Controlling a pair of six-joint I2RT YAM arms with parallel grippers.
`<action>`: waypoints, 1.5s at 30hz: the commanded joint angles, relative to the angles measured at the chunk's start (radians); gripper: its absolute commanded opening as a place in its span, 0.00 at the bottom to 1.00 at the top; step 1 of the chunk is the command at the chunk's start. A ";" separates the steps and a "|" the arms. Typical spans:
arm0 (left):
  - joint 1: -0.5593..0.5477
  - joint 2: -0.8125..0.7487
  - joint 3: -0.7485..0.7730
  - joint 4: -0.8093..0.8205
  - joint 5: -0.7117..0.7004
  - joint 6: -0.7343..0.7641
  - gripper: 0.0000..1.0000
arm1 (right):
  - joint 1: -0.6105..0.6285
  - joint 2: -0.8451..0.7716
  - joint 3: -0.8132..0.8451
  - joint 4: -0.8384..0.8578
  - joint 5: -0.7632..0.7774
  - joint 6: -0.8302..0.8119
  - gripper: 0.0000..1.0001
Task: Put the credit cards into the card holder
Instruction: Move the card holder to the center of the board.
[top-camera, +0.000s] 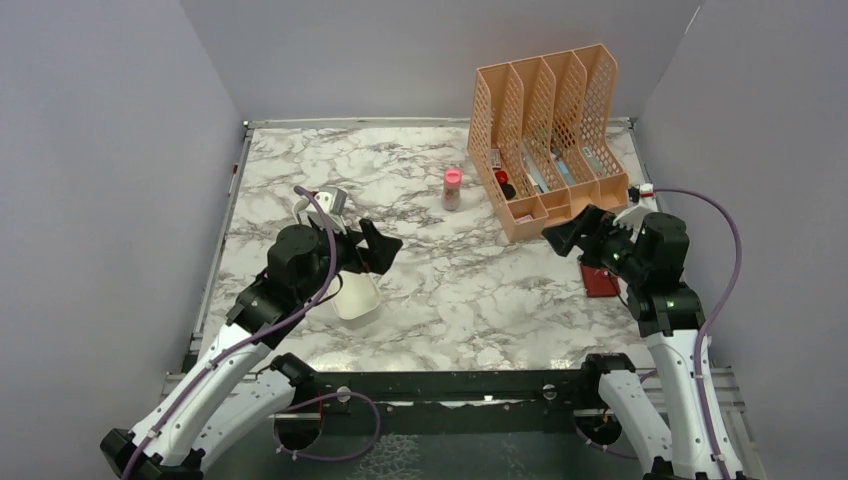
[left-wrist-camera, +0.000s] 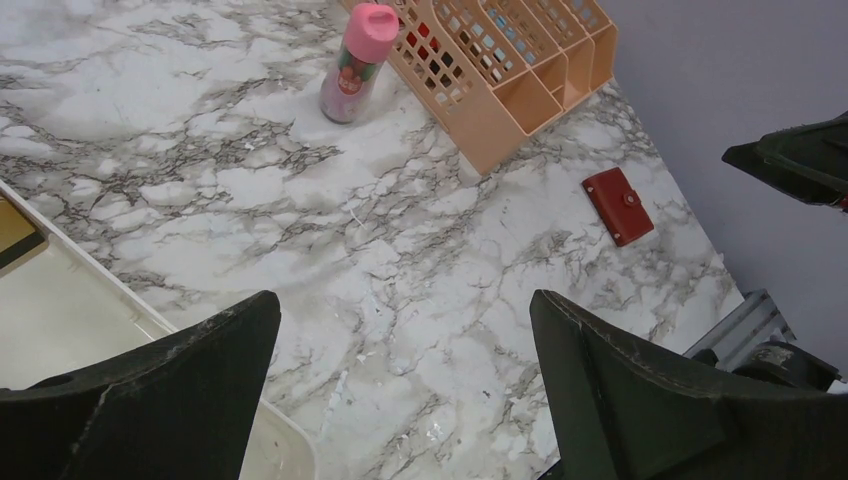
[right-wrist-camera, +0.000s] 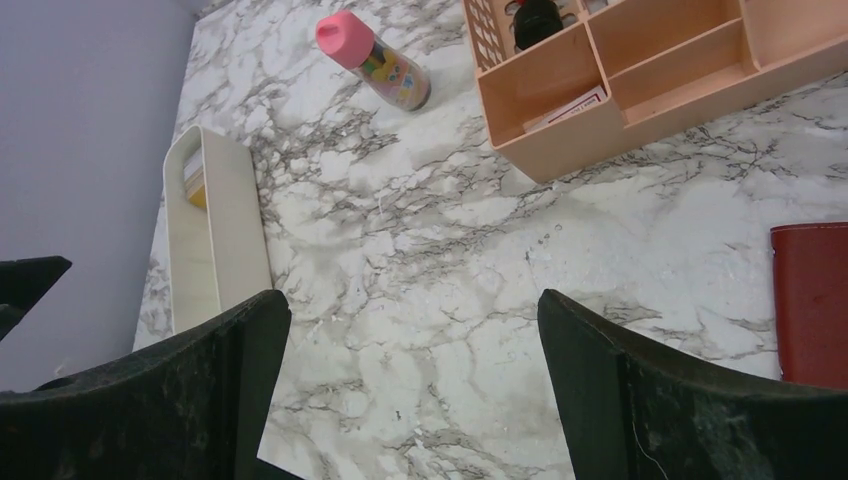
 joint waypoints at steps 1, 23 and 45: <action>0.005 -0.023 0.009 0.028 0.027 -0.004 0.99 | 0.004 -0.021 -0.006 -0.034 0.045 0.028 1.00; 0.005 0.068 0.004 -0.038 0.044 0.052 0.99 | 0.004 0.295 -0.039 -0.224 0.609 0.503 0.89; 0.006 0.015 -0.094 0.004 0.049 0.092 0.99 | -0.014 0.760 -0.028 -0.232 0.932 0.906 0.82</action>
